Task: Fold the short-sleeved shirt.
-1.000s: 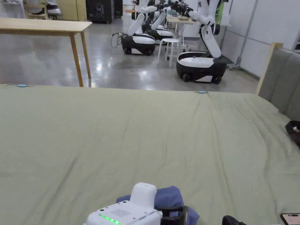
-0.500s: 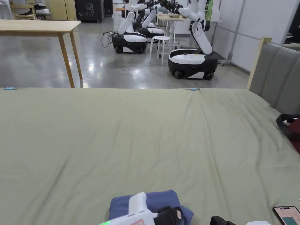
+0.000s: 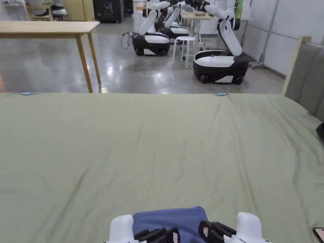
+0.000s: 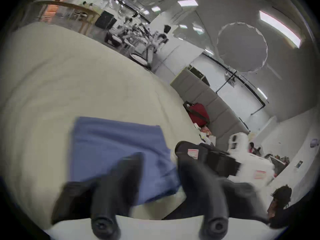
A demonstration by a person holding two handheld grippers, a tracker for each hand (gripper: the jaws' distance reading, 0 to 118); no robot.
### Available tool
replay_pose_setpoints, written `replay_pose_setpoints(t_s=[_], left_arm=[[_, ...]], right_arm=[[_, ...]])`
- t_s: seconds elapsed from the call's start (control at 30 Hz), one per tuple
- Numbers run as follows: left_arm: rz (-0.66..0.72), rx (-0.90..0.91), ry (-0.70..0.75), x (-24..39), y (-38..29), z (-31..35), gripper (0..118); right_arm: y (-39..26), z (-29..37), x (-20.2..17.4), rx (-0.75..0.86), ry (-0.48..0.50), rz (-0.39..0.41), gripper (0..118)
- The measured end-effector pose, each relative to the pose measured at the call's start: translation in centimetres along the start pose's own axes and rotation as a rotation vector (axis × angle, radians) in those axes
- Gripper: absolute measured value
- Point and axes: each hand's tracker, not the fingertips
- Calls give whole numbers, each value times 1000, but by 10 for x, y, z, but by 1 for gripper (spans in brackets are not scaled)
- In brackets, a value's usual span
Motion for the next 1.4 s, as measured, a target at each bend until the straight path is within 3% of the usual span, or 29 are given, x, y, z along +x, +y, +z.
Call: replay_pose_setpoints(t_s=[0.03,0.07,0.1,0.17,0.2,0.27,0.37,0.43,0.47,0.5,0.53,0.57,0.6,0.67,0.8,0.93,1.07,1.4], left_arm=[[2,4,24,-12,1,12,87],[3,0,29,-24,0,20,105],[17,7,33,-37,1,27,111],[119,8,47,-65,-1,36,112],[169,6,54,-75,-2,36,113],[300,-34,-38,-101,-6,24,113],[531,-74,-293,-124,-21,-13,112],[622,-35,-480,-128,-27,-37,108],[662,-49,-502,-120,-28,-48,101],[645,-33,-439,-109,-29,-54,83],[604,-27,-357,-102,-27,-59,37],[547,-66,-245,-95,-25,-63,26],[515,-90,-136,-92,-26,-64,26],[556,-63,-221,-99,-16,-56,26],[368,-72,-95,-92,2,-23,26],[311,-37,-47,-114,27,38,26],[204,-19,110,-173,64,115,26],[141,-43,449,-323,162,294,26]], right_arm=[[-5,-10,8,-19,67,-46,1],[-9,-18,17,-46,112,-90,1],[-12,-24,24,-75,123,-118,1],[-22,-27,37,-84,6,-133,1],[-25,-26,43,-81,-7,-157,1],[-27,-23,57,-50,62,-245,1],[-27,-21,57,-45,57,-245,1],[-28,-22,54,-46,57,-229,1],[-28,-22,53,-46,56,-222,1],[-27,-22,53,-45,54,-219,1],[-27,-21,52,-45,52,-219,1],[-28,-21,51,-43,50,-221,1],[-27,-20,52,-41,48,-224,1],[-26,-16,50,-44,48,-221,1],[-25,-5,33,-39,45,-157,1],[-28,-3,12,-51,36,-116,1],[-35,-9,-12,-67,55,-75,1],[-47,-26,-63,-87,89,-15,1]])
